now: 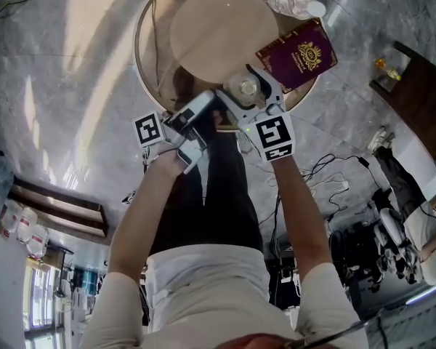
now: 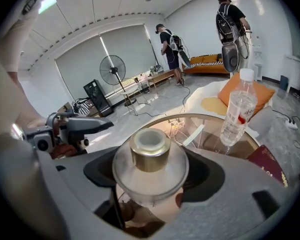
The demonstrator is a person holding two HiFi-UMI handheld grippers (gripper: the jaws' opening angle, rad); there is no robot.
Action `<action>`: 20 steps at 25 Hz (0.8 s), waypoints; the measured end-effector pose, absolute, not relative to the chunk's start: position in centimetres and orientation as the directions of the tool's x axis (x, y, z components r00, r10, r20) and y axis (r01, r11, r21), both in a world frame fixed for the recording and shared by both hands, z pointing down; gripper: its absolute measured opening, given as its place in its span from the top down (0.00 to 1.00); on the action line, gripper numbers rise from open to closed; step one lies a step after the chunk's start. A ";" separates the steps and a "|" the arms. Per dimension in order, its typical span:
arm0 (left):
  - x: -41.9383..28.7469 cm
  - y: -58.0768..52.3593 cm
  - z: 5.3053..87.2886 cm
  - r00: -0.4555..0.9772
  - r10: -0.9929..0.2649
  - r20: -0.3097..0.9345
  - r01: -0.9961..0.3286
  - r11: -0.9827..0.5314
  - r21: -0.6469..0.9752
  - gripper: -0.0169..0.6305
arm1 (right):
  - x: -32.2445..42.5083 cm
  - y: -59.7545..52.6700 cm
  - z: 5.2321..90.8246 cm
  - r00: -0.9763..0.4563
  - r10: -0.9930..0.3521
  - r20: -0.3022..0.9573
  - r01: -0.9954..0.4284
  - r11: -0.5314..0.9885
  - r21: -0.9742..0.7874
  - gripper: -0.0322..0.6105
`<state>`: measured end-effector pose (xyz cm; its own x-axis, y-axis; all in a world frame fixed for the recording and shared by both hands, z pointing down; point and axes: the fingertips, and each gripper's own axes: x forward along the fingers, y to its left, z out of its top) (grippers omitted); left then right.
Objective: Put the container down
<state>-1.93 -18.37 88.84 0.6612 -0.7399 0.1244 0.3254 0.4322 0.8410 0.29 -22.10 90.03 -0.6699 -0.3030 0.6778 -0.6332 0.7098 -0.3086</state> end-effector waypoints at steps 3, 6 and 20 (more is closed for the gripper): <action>-1.9 -18.2 90.1 0.675 -0.727 0.127 0.314 0.439 0.842 0.56 | 0.0 -22.2 92.1 -0.658 -0.313 0.685 -0.646 0.702 -0.300 0.43; -2.0 -18.0 91.3 0.683 -0.716 0.141 0.301 0.453 0.839 0.56 | -0.1 -22.3 94.1 -0.640 -0.329 0.695 -0.666 0.688 -0.288 0.43; -4.0 -16.4 96.1 0.736 -0.615 0.284 0.032 0.451 0.892 0.58 | 0.3 -22.0 101.8 -0.537 -0.383 0.752 -0.745 0.634 -0.209 0.43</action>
<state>-3.99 -16.43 96.05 0.7360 -0.6146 0.2840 0.0322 0.4508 0.8920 0.34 -21.98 101.79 -0.5370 -0.3831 0.7516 -0.7446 0.6340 -0.2088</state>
